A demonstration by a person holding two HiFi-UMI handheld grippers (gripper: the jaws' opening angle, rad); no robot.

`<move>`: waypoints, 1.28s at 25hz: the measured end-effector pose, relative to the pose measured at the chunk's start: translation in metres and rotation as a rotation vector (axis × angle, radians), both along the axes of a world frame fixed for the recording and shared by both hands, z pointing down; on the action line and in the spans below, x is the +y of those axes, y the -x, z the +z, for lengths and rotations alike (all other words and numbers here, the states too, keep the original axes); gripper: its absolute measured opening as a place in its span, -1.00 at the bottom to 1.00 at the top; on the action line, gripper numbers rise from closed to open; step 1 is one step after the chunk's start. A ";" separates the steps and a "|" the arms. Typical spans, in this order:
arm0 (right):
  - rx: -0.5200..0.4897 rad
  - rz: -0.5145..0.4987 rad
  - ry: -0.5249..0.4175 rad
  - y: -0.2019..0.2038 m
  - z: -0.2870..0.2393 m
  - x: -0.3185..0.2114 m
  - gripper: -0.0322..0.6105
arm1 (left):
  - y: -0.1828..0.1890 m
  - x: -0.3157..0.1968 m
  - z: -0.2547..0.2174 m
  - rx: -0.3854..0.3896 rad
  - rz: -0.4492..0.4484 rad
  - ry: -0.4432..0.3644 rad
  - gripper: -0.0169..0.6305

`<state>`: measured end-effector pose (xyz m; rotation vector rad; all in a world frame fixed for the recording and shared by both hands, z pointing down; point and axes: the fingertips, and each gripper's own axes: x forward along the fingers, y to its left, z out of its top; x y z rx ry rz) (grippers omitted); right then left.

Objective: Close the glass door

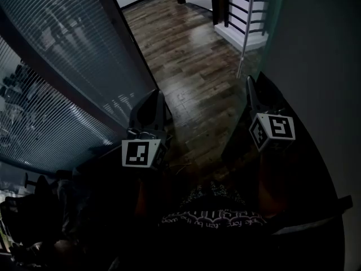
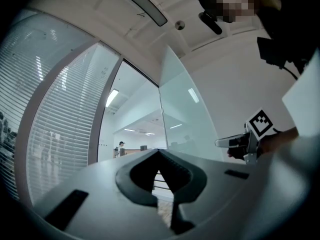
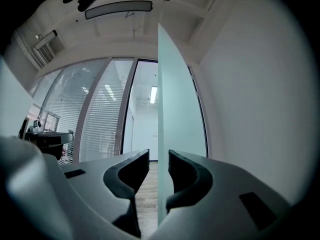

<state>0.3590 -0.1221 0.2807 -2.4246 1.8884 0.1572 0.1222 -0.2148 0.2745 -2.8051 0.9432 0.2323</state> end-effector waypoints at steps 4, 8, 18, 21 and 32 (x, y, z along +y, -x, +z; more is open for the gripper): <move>-0.005 -0.005 -0.002 0.002 0.001 -0.004 -0.58 | 0.006 -0.001 0.000 -0.004 -0.017 -0.005 -0.94; -0.010 -0.025 -0.010 0.006 0.001 -0.007 -0.58 | 0.011 -0.002 -0.001 0.001 -0.032 0.000 -0.94; -0.016 -0.087 -0.004 0.019 0.001 -0.025 -0.58 | 0.014 -0.008 -0.005 0.009 -0.078 -0.010 -0.94; 0.005 -0.121 0.001 0.025 -0.001 -0.033 -0.58 | 0.013 -0.009 -0.006 0.010 -0.087 -0.010 -0.94; 0.026 -0.229 0.008 0.045 0.001 -0.062 -0.58 | 0.034 -0.018 -0.004 -0.003 -0.184 -0.006 -0.94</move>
